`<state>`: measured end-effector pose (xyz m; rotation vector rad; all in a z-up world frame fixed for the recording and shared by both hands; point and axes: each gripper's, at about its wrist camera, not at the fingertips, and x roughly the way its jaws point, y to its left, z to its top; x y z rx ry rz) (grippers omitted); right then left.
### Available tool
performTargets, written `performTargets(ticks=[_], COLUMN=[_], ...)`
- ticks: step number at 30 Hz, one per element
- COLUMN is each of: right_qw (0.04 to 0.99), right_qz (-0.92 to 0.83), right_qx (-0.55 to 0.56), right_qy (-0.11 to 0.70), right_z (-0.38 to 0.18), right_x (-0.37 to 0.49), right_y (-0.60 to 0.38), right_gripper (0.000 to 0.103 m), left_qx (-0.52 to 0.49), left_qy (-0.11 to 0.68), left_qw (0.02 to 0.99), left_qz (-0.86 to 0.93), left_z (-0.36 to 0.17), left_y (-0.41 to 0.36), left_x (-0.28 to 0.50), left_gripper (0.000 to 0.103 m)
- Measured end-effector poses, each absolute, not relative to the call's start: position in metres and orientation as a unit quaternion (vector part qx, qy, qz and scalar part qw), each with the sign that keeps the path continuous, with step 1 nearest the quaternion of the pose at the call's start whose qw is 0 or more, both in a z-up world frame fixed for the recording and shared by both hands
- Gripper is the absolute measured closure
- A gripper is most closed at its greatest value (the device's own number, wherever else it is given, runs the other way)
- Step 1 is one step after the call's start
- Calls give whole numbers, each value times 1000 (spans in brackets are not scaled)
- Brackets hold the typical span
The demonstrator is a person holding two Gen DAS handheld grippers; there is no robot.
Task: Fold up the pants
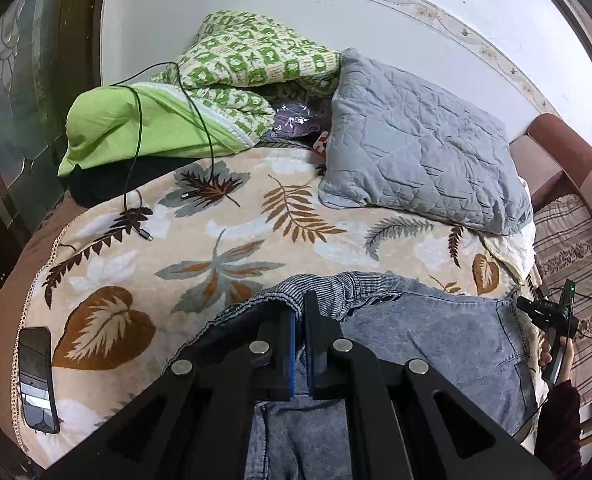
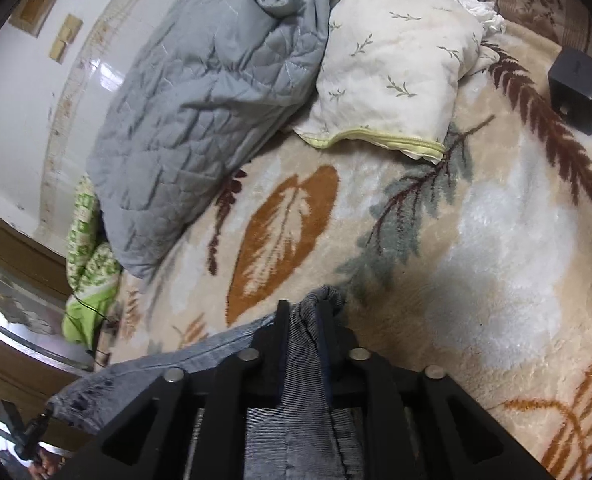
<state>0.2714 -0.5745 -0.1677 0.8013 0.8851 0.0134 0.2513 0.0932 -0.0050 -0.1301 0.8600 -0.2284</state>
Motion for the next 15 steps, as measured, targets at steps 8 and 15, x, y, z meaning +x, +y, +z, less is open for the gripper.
performTargets(ticks=[8, 15], right_qw=[834, 821], right_qz=[16, 9], right_qx=[392, 371], right_qy=[388, 433], right_z=[-160, -178], right_x=[267, 289], right_y=[-577, -564], right_gripper=[33, 57], left_qx=[-64, -70], left_qy=[418, 420], left_qw=[901, 901], left_qz=[-102, -90], left_z=[-3, -3], left_y=[93, 96], left_x=[247, 249], left_gripper=[100, 100])
